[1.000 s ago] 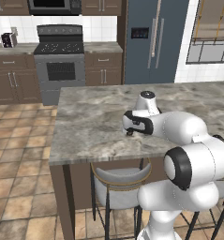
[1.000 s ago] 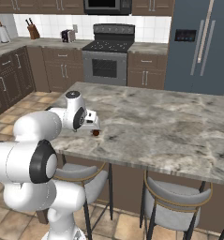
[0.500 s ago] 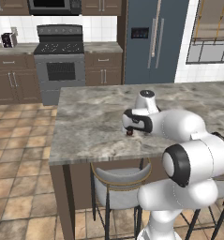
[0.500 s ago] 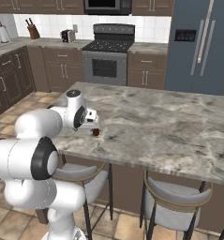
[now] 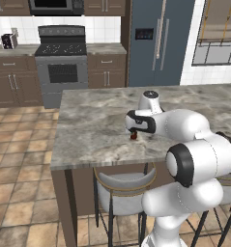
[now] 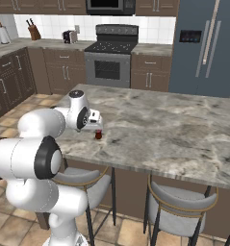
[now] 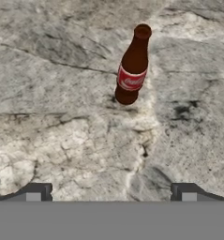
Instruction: Place the large bottle from the dining counter next to the other large bottle outside the sink, and place the small bottle from the dining counter next to the other small bottle inside the sink.
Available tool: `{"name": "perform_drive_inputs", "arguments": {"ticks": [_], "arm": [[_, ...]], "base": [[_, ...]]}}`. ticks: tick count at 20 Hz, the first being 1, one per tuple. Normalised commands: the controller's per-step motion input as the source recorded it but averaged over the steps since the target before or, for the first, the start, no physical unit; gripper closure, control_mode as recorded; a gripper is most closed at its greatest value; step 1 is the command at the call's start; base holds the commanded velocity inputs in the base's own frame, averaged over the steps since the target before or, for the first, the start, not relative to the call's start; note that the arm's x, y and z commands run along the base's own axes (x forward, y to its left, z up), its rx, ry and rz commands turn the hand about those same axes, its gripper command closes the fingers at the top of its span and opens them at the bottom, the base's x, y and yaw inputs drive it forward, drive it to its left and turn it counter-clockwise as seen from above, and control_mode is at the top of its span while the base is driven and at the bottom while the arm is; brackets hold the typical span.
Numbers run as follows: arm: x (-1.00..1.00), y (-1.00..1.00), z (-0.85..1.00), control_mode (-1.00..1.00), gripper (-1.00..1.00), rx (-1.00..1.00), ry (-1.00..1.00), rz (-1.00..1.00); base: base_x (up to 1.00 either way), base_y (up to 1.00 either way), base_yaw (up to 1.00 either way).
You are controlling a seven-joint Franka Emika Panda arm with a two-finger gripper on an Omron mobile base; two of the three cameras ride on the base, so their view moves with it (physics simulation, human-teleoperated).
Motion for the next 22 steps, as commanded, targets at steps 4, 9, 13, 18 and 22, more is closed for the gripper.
{"name": "perform_drive_inputs", "arguments": {"ticks": [4, 9, 13, 18, 22], "arm": [[0.08, 0.00, 0.00, -1.00, -1.00, 0.00, -0.01, 0.00], [0.03, 0.00, 0.00, -1.00, -1.00, 0.00, -0.04, 0.00], [0.00, 0.00, 0.01, -1.00, -1.00, -0.03, -0.08, 0.00], [0.00, 0.00, 0.04, -1.00, -1.00, -0.02, -0.11, 0.00], [0.01, 0.00, 0.00, -1.00, -1.00, 0.00, -0.07, 0.00]], "base": [[0.00, 0.00, 0.00], [0.00, 0.00, 0.00], [0.00, 0.00, 0.00], [0.00, 0.00, 0.00], [0.00, 0.00, 0.00]]}}
